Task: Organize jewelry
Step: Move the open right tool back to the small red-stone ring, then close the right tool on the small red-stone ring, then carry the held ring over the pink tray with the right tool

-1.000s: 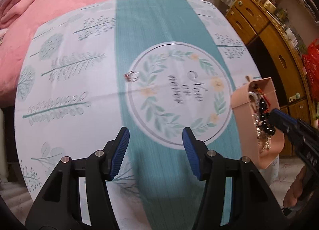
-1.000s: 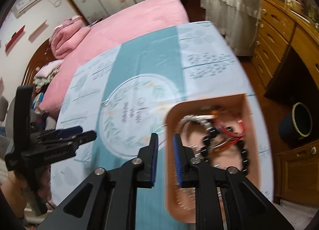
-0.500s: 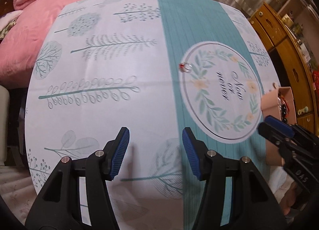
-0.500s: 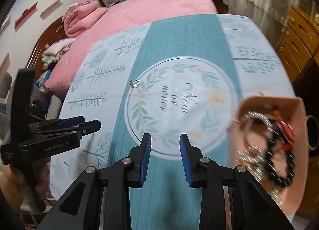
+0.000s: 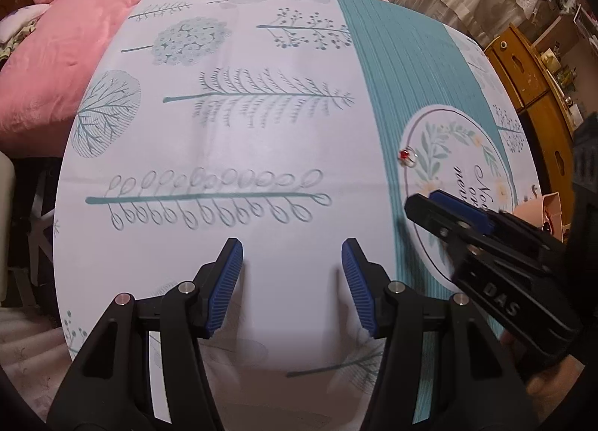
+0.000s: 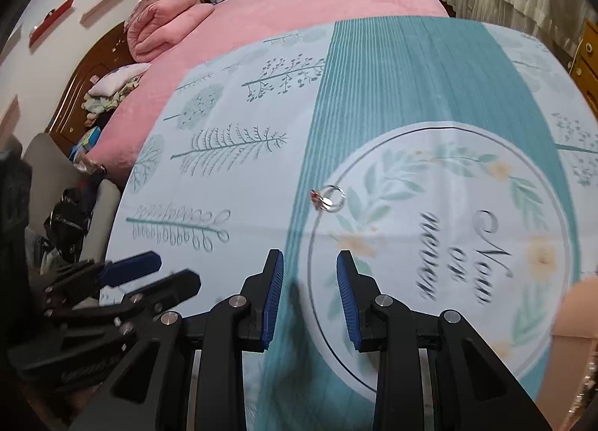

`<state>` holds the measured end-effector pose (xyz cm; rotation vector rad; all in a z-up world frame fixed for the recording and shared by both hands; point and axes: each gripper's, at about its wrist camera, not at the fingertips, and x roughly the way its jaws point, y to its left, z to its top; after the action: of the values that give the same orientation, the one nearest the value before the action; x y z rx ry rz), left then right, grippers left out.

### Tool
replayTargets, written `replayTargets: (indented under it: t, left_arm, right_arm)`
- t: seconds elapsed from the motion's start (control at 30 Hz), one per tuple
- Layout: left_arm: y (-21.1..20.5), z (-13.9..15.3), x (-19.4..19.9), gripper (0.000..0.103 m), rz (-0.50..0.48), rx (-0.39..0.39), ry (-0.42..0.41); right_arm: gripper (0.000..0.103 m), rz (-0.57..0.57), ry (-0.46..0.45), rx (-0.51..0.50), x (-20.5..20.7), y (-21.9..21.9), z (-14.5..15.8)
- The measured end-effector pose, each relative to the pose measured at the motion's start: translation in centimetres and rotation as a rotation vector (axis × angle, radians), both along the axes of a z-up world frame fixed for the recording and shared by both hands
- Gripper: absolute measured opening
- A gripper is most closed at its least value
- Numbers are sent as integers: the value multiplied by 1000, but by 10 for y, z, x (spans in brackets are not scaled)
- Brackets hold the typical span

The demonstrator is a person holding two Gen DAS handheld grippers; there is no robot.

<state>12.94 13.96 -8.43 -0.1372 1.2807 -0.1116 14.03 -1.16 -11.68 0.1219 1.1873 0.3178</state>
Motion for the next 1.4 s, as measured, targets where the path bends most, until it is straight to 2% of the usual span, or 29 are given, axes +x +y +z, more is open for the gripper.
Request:
replayTargets:
  t: [0.27, 0.57, 0.7, 0.8, 1.0, 1.27, 1.4]
  left_arm:
    - [25, -7, 18, 52, 20, -36, 5]
    - [35, -9, 28, 52, 5, -54, -9]
    - [39, -10, 29, 52, 14, -67, -9]
    - [39, -11, 28, 52, 15, -73, -11]
    - [35, -8, 25, 52, 19, -85, -22]
    - [14, 2, 16, 52, -12, -70, -47]
    - [-1, 13, 6, 52, -32, -76, -59]
  right_arm:
    - [30, -58, -56, -27, 26, 18, -8]
    - [30, -63, -129, -147, 43, 43, -10]
    - [21, -44, -156, -198, 39, 47, -11]
    - [13, -46, -157, -195, 38, 42, -11]
    - [8, -58, -138, -152, 35, 28, -10]
    - [8, -71, -148, -108, 18, 10, 5]
    - [8, -86, -165, -72, 2, -6, 29]
